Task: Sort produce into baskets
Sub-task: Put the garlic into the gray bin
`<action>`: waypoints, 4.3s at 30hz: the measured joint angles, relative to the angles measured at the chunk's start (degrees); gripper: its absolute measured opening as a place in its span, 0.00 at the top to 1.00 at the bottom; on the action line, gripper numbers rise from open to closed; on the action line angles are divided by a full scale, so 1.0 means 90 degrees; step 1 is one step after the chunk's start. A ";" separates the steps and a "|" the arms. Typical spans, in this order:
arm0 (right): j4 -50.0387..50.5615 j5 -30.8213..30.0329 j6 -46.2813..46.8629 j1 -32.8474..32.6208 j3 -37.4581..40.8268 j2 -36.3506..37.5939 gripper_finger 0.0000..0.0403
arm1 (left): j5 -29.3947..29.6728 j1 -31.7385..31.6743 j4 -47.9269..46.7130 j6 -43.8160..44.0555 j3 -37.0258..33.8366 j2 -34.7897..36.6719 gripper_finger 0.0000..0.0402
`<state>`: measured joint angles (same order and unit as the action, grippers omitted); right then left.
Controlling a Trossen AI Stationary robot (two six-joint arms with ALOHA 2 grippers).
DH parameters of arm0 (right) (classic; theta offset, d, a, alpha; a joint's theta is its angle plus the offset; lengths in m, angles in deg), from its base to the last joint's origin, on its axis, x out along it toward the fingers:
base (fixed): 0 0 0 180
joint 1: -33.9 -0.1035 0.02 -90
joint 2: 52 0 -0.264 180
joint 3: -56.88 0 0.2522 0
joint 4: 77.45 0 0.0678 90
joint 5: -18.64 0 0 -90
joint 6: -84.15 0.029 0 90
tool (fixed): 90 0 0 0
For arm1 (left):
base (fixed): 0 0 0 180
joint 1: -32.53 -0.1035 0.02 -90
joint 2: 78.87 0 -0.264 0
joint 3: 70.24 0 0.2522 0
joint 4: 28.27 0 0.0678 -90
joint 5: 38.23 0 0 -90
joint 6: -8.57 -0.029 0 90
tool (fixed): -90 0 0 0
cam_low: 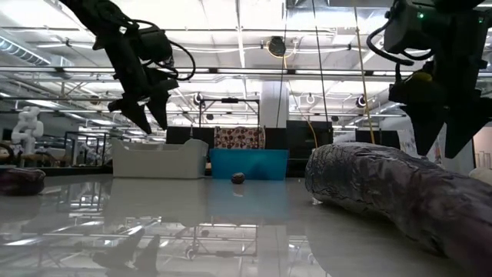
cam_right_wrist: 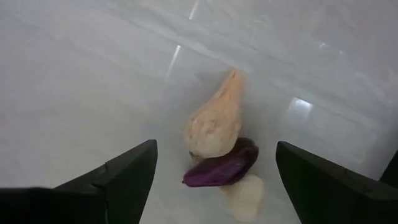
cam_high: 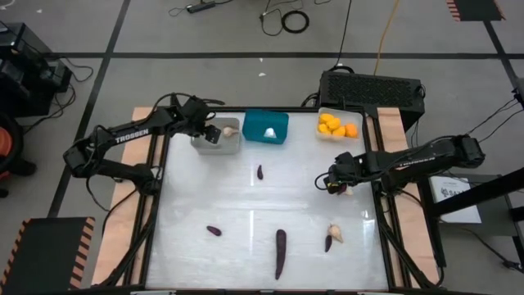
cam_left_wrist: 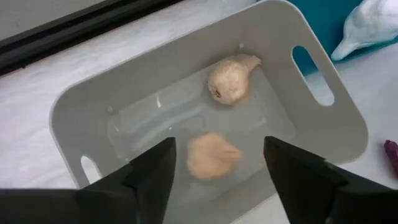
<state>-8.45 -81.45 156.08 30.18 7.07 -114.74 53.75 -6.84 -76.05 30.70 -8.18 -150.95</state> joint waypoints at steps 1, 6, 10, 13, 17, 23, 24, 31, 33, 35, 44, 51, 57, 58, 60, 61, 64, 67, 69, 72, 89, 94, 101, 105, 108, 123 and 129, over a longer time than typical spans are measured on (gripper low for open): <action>-0.0023 -0.0002 0.0016 0.0000 0.0006 0.0000 0.21 | -0.0001 -0.0005 0.0000 0.0000 0.0000 0.0000 0.35; -0.0045 -0.0006 0.0017 0.0000 0.0015 0.0000 0.21 | -0.0031 -0.0003 -0.0137 -0.0046 0.0232 -0.0005 0.28; -0.0314 0.0015 -0.0097 0.0015 0.0225 0.0000 0.21 | -0.0242 -0.0001 -0.0208 -0.0042 0.0566 -0.0004 0.27; -0.0848 0.0355 -0.0108 0.0075 0.0599 -0.0002 0.21 | -0.0401 0.0002 -0.0278 -0.0046 0.0912 0.0013 0.27; -0.1752 0.0408 -0.0132 0.0075 0.1062 -0.0005 0.21 | -0.0622 0.0055 -0.0303 -0.0036 0.1308 0.0015 0.27; -0.1845 -0.0156 -0.0085 0.0076 0.1156 -0.0005 0.30 | -0.0710 0.0323 -0.0326 -0.0002 0.1707 0.0073 0.27; -0.1855 -0.0188 -0.0082 0.0077 0.1156 -0.0005 0.33 | -0.0717 0.0368 -0.0331 -0.0001 0.1742 0.0125 0.27; -0.1860 -0.0193 -0.0046 0.0087 0.1156 -0.0005 0.55 | -0.0539 0.0571 -0.0359 0.0001 0.1768 0.0813 0.27; -0.1961 -0.0184 0.0039 0.0087 0.1156 -0.0005 0.62 | -0.0242 0.0663 -0.0468 -0.0024 0.1768 0.1054 0.27; -0.2108 -0.0173 0.0098 0.0087 0.1124 -0.0005 0.68 | 0.0071 0.0756 -0.0719 -0.0046 0.1764 0.1288 0.27; -0.4509 -0.0617 -0.0850 0.0180 0.0688 -0.0074 0.76 | 0.0247 0.1823 -0.0401 0.0703 0.0482 0.2169 0.27; -0.5475 -0.0733 -0.1850 0.0575 -0.0356 -0.1074 0.77 | -0.0313 0.3731 0.1615 0.1686 -0.0987 0.2283 0.27; -0.5692 -0.0684 -0.2857 0.0804 -0.2154 -0.2722 0.77 | -0.0118 0.5243 0.2340 0.2269 -0.1721 0.2096 0.27; -0.5668 -0.0677 -0.3033 0.0847 -0.2517 -0.3038 0.76 | -0.0017 0.5445 0.2281 0.2423 -0.1809 0.2090 0.27; -0.5639 -0.0675 -0.3403 0.0938 -0.3318 -0.3681 0.75 | 0.0177 0.5813 0.1951 0.2742 -0.1930 0.2076 0.27; -0.5605 -0.0667 -0.3607 0.0978 -0.3704 -0.3990 0.74 | 0.0267 0.5985 0.1763 0.2904 -0.1973 0.2076 0.27; -0.5596 -0.0322 -0.4290 0.1141 -0.4930 -0.4898 0.72 | 0.0343 0.6394 0.1155 0.3440 -0.2092 0.2081 0.27; -0.5527 -0.0047 -0.4842 0.1310 -0.6137 -0.5760 0.72 | 0.0407 0.6750 0.0635 0.4050 -0.2247 0.2076 0.27; -0.5295 -0.0042 -0.4947 0.1442 -0.6881 -0.6277 0.72 | 0.0543 0.6956 0.0497 0.4388 -0.2304 0.2080 0.27; -0.4835 -0.0032 -0.4977 0.1640 -0.7843 -0.6943 0.71 | 0.0818 0.7215 0.0437 0.4661 -0.2312 0.2079 0.27; -0.3512 0.0320 -0.5563 0.2050 -0.9495 -0.8019 0.55 | 0.1876 0.7705 0.0765 0.5018 -0.2310 0.2079 0.27; -0.3261 0.0332 -0.5835 0.2047 -0.9495 -0.7932 0.41 | 0.2193 0.7705 0.0973 0.5020 -0.2310 0.2081 0.27; -0.1651 0.0752 -0.6179 0.2059 -0.9495 -0.7256 0.30 | 0.2508 0.7698 0.1286 0.5012 -0.2307 0.2081 0.27; -0.0104 0.0997 -0.6298 0.1974 -0.9500 -0.6716 0.29 | 0.2841 0.7633 0.1293 0.5003 -0.2305 0.2051 0.27; 0.1283 0.1018 -0.6405 0.1800 -0.9500 -0.6418 0.29 | 0.3240 0.7506 0.1313 0.4876 -0.2305 0.2003 0.27; 0.3493 0.1020 -0.5076 0.0127 -0.7577 -0.5355 0.29 | 0.1871 0.5796 0.3286 0.1617 -0.2305 0.1984 0.27; 0.2207 0.1186 -0.2569 -0.0524 -0.5164 -0.3895 0.29 | 0.1094 0.5165 0.3770 0.0802 -0.2302 0.1984 0.27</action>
<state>11.41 -70.77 132.96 25.47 -39.41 -149.79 63.60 39.64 -42.12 37.92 -28.90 -133.09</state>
